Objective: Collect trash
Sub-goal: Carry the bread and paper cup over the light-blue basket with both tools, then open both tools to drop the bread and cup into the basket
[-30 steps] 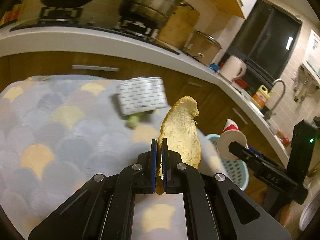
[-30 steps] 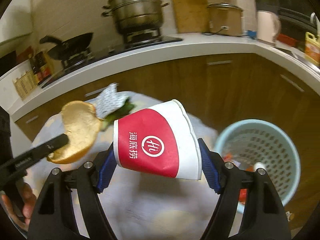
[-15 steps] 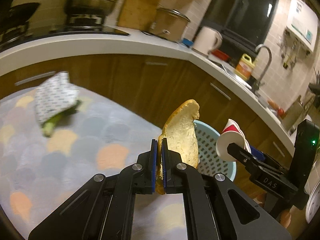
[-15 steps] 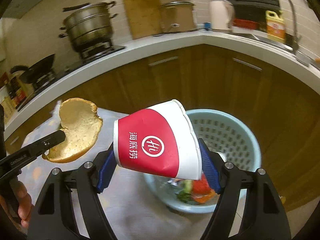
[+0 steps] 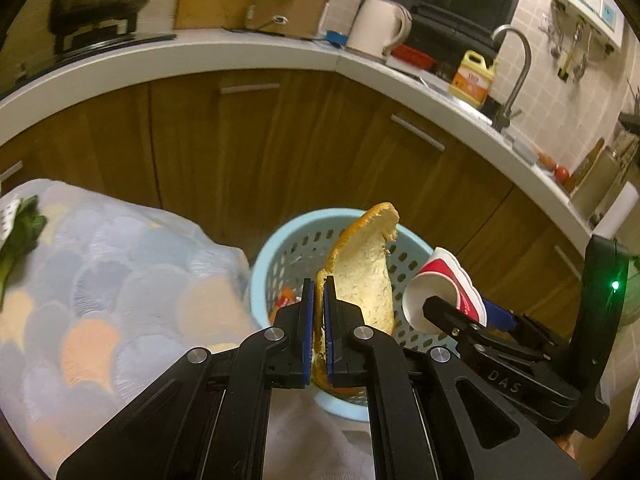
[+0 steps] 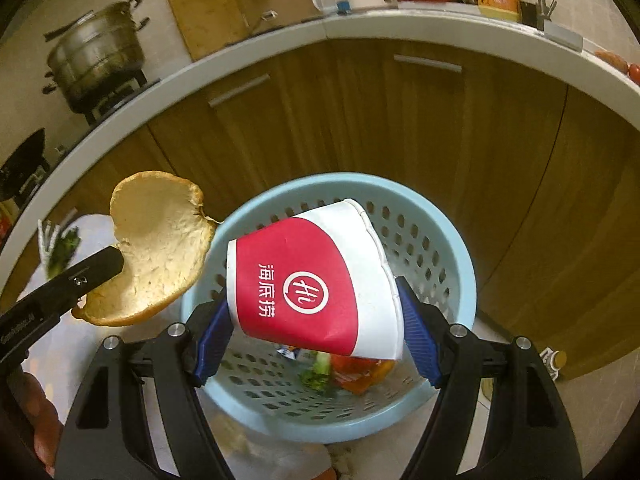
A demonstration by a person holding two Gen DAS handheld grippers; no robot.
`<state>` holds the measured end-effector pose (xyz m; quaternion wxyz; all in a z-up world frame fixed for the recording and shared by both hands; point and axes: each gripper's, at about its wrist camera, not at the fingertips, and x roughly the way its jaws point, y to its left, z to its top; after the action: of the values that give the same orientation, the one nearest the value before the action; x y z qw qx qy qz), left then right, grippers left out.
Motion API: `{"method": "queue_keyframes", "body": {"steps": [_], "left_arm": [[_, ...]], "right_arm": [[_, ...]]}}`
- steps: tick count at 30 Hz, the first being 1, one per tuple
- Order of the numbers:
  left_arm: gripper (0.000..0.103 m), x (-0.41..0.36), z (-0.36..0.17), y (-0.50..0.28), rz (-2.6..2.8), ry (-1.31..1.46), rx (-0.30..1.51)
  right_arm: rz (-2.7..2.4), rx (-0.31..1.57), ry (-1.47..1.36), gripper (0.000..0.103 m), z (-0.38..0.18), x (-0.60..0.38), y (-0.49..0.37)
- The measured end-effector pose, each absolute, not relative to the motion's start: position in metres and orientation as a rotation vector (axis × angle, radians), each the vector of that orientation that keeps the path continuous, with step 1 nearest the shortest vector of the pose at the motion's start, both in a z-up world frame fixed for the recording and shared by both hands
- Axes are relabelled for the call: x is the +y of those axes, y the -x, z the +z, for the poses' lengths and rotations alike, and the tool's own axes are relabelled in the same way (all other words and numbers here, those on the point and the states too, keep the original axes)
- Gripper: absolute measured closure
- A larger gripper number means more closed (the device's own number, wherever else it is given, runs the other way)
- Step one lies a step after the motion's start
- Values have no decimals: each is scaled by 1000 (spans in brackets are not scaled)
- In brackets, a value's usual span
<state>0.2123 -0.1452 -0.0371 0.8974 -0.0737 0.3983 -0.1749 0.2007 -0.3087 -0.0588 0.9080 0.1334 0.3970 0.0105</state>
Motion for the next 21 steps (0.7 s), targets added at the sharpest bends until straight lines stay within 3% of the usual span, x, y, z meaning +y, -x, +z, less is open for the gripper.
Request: {"method": "queue_keyframes", "body": {"steps": [5,7,10,21], "left_arm": [[94,-153,-51,-222,-369,145,870],[82,-154,-54,-224,-367,148,878],[71,-154,-51,-220,-359,130,855],[66,-131,-26,-202,-329,137,793]], "right_arm": [[16,859,-294,31,-73,-313,-211],[18,873,-304,31,-78,-315,-213],[22,880,-317,31,-82,-318,-213],[76,827,-304,31,-58,-299,-202]]}}
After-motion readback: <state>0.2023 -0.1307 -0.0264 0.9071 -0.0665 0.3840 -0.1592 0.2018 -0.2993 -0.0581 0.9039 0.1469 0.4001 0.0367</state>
